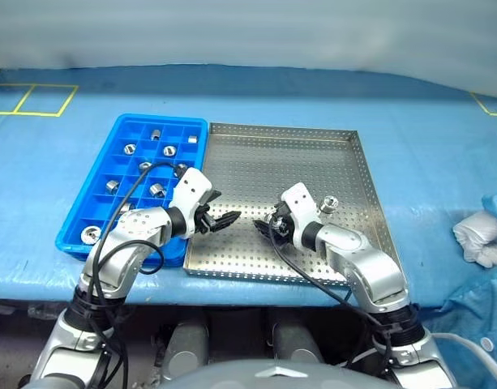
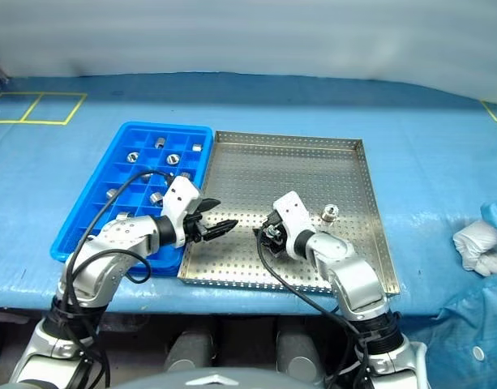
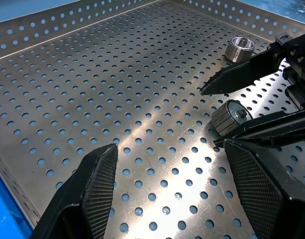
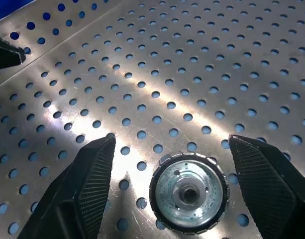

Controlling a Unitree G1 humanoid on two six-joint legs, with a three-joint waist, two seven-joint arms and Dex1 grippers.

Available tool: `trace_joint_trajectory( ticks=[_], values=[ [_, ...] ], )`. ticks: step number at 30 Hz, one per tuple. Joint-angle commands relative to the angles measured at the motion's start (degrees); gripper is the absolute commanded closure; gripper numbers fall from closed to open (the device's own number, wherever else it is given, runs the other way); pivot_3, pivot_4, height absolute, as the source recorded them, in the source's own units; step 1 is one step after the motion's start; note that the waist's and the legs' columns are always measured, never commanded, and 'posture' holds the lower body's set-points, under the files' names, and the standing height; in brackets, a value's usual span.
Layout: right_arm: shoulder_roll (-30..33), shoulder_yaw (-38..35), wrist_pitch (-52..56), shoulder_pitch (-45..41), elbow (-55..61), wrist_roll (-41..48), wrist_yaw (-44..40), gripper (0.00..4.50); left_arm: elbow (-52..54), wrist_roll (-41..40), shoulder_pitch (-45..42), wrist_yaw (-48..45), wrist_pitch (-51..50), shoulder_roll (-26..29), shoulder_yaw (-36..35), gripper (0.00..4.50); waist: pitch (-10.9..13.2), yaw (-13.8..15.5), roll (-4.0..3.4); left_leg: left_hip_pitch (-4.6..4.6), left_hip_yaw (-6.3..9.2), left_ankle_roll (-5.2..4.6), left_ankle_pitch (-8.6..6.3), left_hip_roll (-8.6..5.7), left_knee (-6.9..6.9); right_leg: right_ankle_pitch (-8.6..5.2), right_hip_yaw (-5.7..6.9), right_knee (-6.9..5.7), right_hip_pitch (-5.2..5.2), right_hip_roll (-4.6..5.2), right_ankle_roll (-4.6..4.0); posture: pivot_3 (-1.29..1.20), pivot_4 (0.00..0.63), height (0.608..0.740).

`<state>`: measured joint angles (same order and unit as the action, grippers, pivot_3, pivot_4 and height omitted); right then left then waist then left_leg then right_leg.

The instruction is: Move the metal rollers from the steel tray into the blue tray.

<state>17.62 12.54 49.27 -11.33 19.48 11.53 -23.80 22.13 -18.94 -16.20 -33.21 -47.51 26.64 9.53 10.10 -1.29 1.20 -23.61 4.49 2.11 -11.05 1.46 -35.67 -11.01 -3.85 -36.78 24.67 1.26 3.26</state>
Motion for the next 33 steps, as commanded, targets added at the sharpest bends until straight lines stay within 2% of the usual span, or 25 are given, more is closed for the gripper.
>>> trace_joint_trajectory(
  ticks=[1,5,15,20,26,33],
  values=[
    [0.4,-0.1,-0.5,0.3,0.9,-0.4,0.4,1.6,2.3,-0.5,-0.5,0.3,-0.2,0.3,-1.0,0.79,0.0,0.1,0.0,0.0,0.0,0.0,0.0,0.0,0.0,0.0,0.0,0.0,0.0,0.0,0.0,0.1,0.15,0.74],
    [0.4,-0.3,-0.7,0.4,1.7,-0.2,0.5,2.79,2.0,-0.6,-0.8,0.4,-0.1,0.4,-1.0,0.79,0.0,0.0,0.0,0.01,0.0,0.0,0.0,0.0,0.02,0.0,0.0,0.0,0.01,-0.01,0.0,0.09,0.15,0.74],
    [0.2,-0.1,-1.9,-2.8,3.9,0.2,-0.3,2.79,4.0,-1.3,0.7,1.3,-0.7,1.3,-3.6,0.79,0.0,-0.1,-0.02,0.0,0.0,0.0,0.0,0.0,0.02,0.0,0.0,0.0,0.02,-0.01,0.0,0.11,0.15,0.74],
    [-3.2,0.1,-4.4,-10.2,1.6,2.7,-2.8,2.79,8.9,-2.6,4.9,4.9,-2.3,1.4,-11.2,0.79,0.0,-0.3,-0.03,0.03,0.02,0.0,0.0,0.05,0.04,0.0,0.02,-0.05,0.04,-0.05,0.0,0.15,0.15,0.74],
    [-8.3,6.8,-12.0,-21.3,-8.8,0.5,-7.3,2.79,16.4,-2.4,11.1,10.4,-3.9,1.9,-21.6,0.79,0.0,0.7,-0.02,0.03,0.04,0.0,0.0,0.06,0.09,0.0,0.04,0.0,0.02,-0.06,-0.01,0.25,0.15,0.74],
    [-14.7,11.6,-17.3,-27.7,-19.4,-0.4,-11.9,2.79,22.5,-2.2,19.1,14.1,-6.8,2.2,-30.4,0.79,0.0,3.7,-0.03,0.03,0.12,0.0,0.0,0.06,0.21,-0.03,0.12,0.01,0.04,-0.06,-0.09,0.37,0.15,0.74]
  ],
)
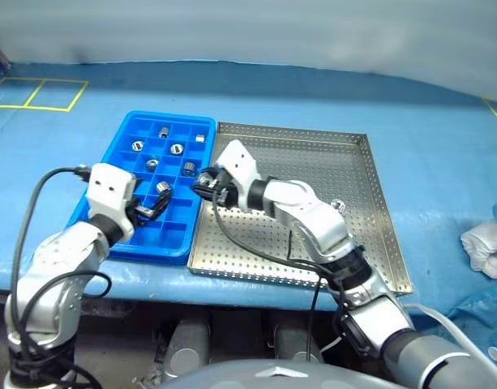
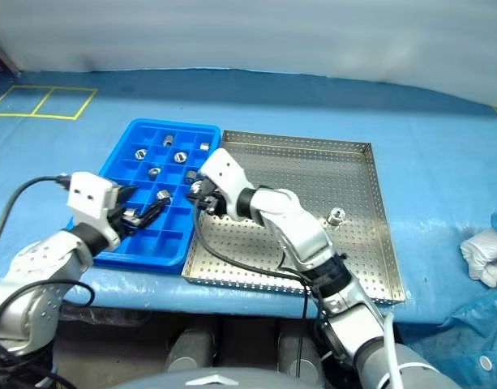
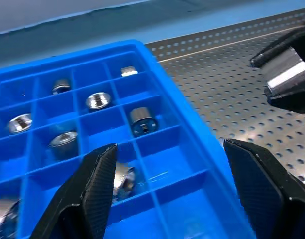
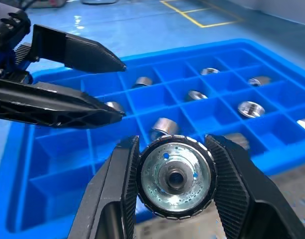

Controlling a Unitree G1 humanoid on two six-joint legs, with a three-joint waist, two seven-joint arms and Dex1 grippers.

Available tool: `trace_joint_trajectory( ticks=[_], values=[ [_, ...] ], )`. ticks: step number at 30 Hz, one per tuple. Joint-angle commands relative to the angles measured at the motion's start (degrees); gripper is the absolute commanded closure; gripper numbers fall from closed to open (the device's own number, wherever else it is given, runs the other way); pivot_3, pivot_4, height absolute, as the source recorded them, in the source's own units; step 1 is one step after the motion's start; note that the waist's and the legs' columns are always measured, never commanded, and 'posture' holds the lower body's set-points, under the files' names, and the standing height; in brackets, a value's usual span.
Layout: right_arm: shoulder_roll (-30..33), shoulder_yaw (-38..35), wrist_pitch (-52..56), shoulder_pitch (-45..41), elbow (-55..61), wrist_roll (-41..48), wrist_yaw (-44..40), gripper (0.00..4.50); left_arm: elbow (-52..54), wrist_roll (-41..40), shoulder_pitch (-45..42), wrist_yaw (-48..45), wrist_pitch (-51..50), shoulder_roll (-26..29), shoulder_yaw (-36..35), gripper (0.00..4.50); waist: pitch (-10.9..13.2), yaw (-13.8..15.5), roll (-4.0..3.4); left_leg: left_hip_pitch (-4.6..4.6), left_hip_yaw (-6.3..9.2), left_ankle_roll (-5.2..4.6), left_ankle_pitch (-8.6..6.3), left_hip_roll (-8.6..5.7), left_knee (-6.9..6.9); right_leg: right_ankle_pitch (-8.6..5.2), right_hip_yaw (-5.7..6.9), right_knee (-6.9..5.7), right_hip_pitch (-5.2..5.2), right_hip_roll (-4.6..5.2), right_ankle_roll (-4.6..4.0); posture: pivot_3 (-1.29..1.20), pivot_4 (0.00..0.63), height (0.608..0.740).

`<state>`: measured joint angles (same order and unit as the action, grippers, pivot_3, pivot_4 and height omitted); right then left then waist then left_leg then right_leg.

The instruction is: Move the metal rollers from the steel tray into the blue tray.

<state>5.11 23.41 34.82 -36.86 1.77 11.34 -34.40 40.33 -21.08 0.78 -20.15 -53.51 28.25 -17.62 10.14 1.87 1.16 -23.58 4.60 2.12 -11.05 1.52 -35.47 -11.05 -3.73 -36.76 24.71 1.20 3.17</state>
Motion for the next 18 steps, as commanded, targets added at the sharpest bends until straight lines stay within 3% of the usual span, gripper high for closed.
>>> trace_joint_trajectory(
  ticks=[1,7,18],
  values=[
    [-3.3,1.3,-3.4,-2.6,-3.1,-0.4,-1.5,2.79,5.3,0.0,3.7,1.4,-1.2,0.6,-4.3,0.79,0.0,0.8,0.01,0.0,0.01,0.0,0.0,0.0,0.0,0.0,0.01,0.01,0.0,0.0,0.0,0.38,0.15,0.74],
    [-8.0,4.0,-5.7,-3.4,-8.1,-1.3,-3.4,2.79,8.5,-0.2,9.7,3.1,-2.8,-0.3,-8.5,0.79,0.0,3.3,-0.01,0.01,0.03,0.02,-0.01,0.01,0.02,-0.03,0.06,0.01,0.02,0.01,-0.04,0.44,0.15,0.74],
    [-9.6,5.1,-6.1,-2.0,-14.7,-3.8,-4.5,2.79,8.5,-0.8,10.2,4.2,-2.7,-1.4,-5.9,0.79,0.0,6.5,-0.01,-0.01,0.01,0.33,-0.12,0.04,0.2,-0.09,0.13,0.09,0.15,0.02,-0.15,0.45,0.15,0.74]
  ],
)
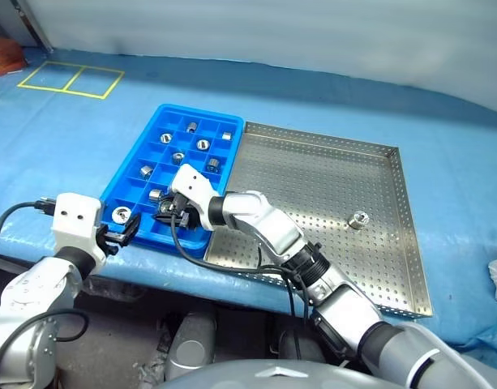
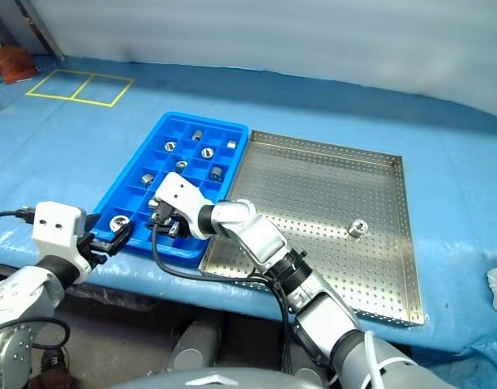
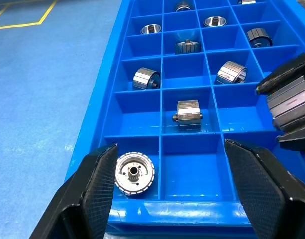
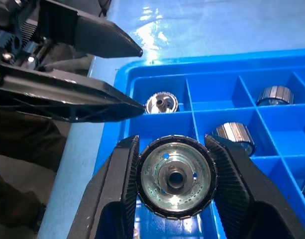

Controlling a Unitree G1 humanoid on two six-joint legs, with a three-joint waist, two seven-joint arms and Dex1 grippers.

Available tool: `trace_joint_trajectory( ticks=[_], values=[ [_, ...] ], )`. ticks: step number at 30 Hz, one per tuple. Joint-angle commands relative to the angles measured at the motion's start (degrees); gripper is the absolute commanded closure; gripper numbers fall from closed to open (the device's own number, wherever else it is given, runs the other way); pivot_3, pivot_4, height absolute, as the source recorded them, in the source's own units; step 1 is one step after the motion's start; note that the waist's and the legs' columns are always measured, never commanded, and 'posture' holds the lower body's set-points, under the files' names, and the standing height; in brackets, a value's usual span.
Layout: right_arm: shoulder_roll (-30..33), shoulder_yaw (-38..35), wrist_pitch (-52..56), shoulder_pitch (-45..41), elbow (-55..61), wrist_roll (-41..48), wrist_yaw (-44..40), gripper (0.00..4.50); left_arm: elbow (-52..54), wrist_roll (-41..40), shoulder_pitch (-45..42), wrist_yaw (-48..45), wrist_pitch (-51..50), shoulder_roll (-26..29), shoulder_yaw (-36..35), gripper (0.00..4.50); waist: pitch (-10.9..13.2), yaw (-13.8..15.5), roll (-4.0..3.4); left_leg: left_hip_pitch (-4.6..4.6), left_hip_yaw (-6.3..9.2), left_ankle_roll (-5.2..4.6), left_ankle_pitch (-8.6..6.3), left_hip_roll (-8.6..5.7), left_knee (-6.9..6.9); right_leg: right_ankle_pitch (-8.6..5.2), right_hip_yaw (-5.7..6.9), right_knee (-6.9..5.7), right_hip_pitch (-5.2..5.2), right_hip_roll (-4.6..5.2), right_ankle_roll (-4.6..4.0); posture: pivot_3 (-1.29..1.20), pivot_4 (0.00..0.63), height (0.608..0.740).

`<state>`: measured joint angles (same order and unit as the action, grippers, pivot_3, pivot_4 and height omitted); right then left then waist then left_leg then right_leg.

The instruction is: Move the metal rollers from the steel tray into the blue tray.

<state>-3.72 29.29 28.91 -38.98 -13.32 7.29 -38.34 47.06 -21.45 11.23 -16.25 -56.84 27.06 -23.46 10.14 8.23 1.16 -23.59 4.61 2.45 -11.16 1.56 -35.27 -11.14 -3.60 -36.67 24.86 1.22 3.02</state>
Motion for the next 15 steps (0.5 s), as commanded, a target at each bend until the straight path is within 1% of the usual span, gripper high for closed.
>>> trace_joint_trajectory(
  ticks=[1,3,4,8,12,15],
  values=[
    [-0.7,-0.7,0.1,0.3,0.2,0.2,-0.8,2.79,1.5,-0.4,-0.2,0.3,0.7,-0.3,0.0,0.79,0.0,0.2,0.0,-0.01,0.0,0.03,-0.01,0.02,0.03,-0.02,0.02,0.0,0.03,0.0,-0.03,0.45,0.15,0.74],
    [-0.5,-0.3,0.3,0.6,0.0,-0.3,-1.1,2.07,1.3,-0.5,-0.2,0.2,0.8,-0.3,0.1,0.79,0.0,0.3,0.0,-0.01,-0.01,0.06,-0.02,0.04,0.09,-0.06,0.05,-0.02,0.08,-0.01,-0.09,0.45,0.15,0.74],
    [-0.4,-0.2,0.2,0.7,0.0,-0.4,-1.3,1.81,1.3,-0.5,-0.2,0.1,0.8,-0.2,0.2,0.79,0.0,0.3,0.0,-0.03,0.0,0.08,-0.03,0.07,0.11,-0.1,0.08,-0.03,0.11,-0.03,-0.14,0.45,0.15,0.74],
    [-0.7,-2.1,-1.1,1.5,2.9,-0.1,0.1,0.55,0.6,-0.9,-1.2,-0.1,0.8,-0.3,1.1,0.79,0.0,0.4,0.0,-0.08,0.01,0.11,-0.05,0.11,0.15,-0.14,0.11,-0.08,0.2,-0.06,-0.2,0.43,0.15,0.74],
    [0.4,-5.8,0.0,2.5,8.1,0.8,2.4,0.55,-0.5,-1.3,-3.1,-0.5,1.1,-0.6,3.4,0.79,0.0,0.4,0.0,-0.1,0.01,0.13,-0.04,0.11,0.12,-0.14,0.12,-0.08,0.2,-0.06,-0.19,0.41,0.15,0.74],
    [3.6,-9.7,1.5,4.3,14.3,0.0,5.5,0.55,-2.2,-2.2,-7.0,-1.0,1.9,-1.9,7.3,0.79,0.0,0.6,0.02,-0.09,0.07,0.15,-0.04,0.1,0.1,-0.15,0.21,-0.05,0.13,-0.03,-0.19,0.37,0.15,0.74]
  ],
)
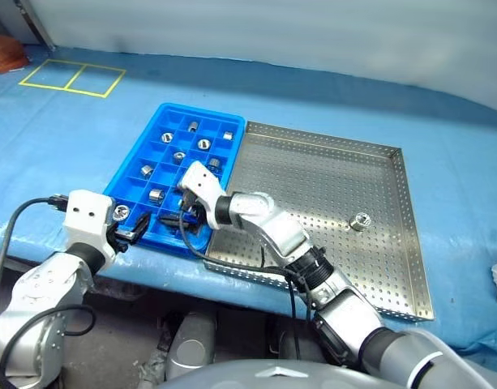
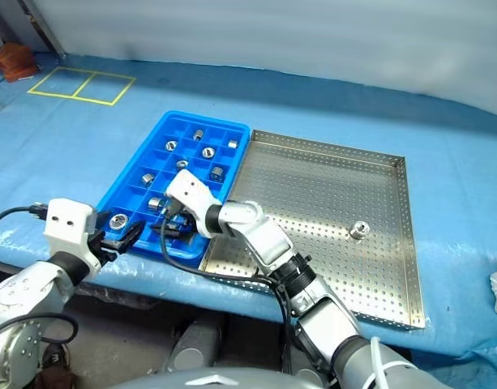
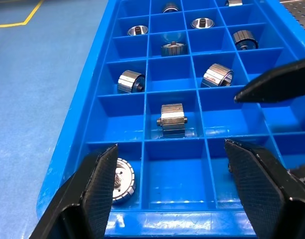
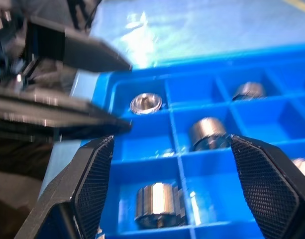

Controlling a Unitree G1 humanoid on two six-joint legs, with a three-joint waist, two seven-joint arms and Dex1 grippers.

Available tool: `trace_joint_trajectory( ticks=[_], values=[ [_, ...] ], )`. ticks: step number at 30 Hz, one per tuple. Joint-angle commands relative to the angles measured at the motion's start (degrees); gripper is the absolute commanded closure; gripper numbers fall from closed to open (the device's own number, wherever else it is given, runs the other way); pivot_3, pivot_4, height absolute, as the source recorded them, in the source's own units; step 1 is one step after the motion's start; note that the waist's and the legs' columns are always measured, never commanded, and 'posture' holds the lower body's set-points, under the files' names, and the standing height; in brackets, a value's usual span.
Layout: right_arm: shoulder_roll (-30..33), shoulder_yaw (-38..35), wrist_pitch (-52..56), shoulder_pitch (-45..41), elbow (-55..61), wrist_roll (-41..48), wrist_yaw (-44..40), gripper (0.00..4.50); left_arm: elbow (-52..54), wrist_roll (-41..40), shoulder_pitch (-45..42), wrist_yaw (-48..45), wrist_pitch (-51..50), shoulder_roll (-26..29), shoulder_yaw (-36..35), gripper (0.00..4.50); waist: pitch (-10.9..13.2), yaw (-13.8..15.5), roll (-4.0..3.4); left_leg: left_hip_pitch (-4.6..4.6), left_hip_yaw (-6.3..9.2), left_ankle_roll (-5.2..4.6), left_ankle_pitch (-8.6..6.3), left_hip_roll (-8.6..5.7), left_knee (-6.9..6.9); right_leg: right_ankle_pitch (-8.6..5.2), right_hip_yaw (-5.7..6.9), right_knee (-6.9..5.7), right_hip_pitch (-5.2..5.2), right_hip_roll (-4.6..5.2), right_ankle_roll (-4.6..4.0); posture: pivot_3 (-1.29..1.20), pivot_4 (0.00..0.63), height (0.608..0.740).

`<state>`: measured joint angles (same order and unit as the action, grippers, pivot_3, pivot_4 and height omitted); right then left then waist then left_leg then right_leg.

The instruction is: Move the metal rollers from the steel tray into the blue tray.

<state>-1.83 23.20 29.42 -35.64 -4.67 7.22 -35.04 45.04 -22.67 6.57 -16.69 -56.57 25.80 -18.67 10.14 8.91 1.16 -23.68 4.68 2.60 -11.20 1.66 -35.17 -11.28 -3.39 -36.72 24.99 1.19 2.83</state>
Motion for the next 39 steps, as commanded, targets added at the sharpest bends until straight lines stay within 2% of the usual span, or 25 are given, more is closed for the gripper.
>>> trace_joint_trajectory(
  ticks=[1,5,9,12,17,21,26,39],
  values=[
    [3.4,-4.8,1.5,1.8,7.7,-0.6,3.2,0.55,-1.0,-1.2,-4.1,-0.8,2.0,-1.1,4.6,0.79,0.0,0.0,0.02,0.01,0.01,0.01,0.0,0.0,-0.02,0.0,0.01,0.01,-0.02,0.0,0.0,0.35,0.15,0.74],
    [11.7,-8.8,5.3,6.2,15.6,-4.0,7.1,0.55,-5.5,-1.4,-12.1,-2.8,3.4,-3.5,14.6,0.79,0.0,-0.1,0.01,-0.01,0.05,0.03,0.0,-0.08,-0.13,0.0,0.12,0.13,-0.2,0.13,0.03,0.28,0.15,0.74],
    [17.2,-12.9,10.7,11.5,21.5,-6.5,11.5,0.55,-11.9,-0.6,-19.0,-7.2,6.4,-4.0,22.9,0.79,0.0,-2.0,0.02,-0.02,0.04,0.01,0.0,-0.08,-0.08,0.02,0.1,0.23,-0.22,0.14,0.08,0.2,0.15,0.74],
    [19.1,-17.5,15.8,17.1,26.2,-6.8,14.8,0.55,-19.4,0.9,-24.2,-11.7,9.7,-3.8,28.2,0.79,0.0,-3.9,-0.02,-0.02,0.04,-0.03,-0.03,-0.05,-0.02,-0.04,0.07,0.24,-0.21,0.1,0.1,0.12,0.15,0.74],
    [20.2,-20.7,19.6,23.9,29.6,-8.7,19.4,0.55,-26.7,2.2,-29.0,-16.5,13.4,-4.2,32.7,0.79,0.0,-7.9,-0.02,-0.02,-0.04,-0.2,-0.14,-0.09,-0.08,-0.1,-0.06,0.25,-0.25,0.12,0.17,0.03,0.15,0.74],
    [19.2,-23.6,19.4,26.6,28.8,-10.6,24.4,0.55,-29.3,2.9,-30.4,-18.5,15.0,-5.0,34.7,0.79,0.0,-10.2,-0.02,0.01,-0.08,-0.25,-0.16,-0.1,-0.24,-0.1,-0.13,0.18,-0.3,0.11,0.26,0.0,0.15,0.74],
    [16.3,-26.8,17.7,27.2,26.0,-8.4,25.5,0.55,-29.2,3.4,-29.4,-18.6,15.1,-5.6,35.6,0.79,0.0,-11.6,-0.03,0.11,-0.15,-0.27,-0.17,-0.1,-0.46,-0.08,-0.26,-0.09,-0.33,0.07,0.32,0.0,0.15,0.74],
    [14.7,-27.5,14.1,23.7,15.9,-6.7,26.9,0.55,-26.7,3.6,-26.7,-16.6,13.4,-4.6,33.0,0.79,0.0,-11.5,-0.04,0.12,-0.16,-0.3,-0.17,-0.13,-0.55,-0.02,-0.39,-0.12,-0.39,0.03,0.41,0.07,0.15,0.74]
  ],
)
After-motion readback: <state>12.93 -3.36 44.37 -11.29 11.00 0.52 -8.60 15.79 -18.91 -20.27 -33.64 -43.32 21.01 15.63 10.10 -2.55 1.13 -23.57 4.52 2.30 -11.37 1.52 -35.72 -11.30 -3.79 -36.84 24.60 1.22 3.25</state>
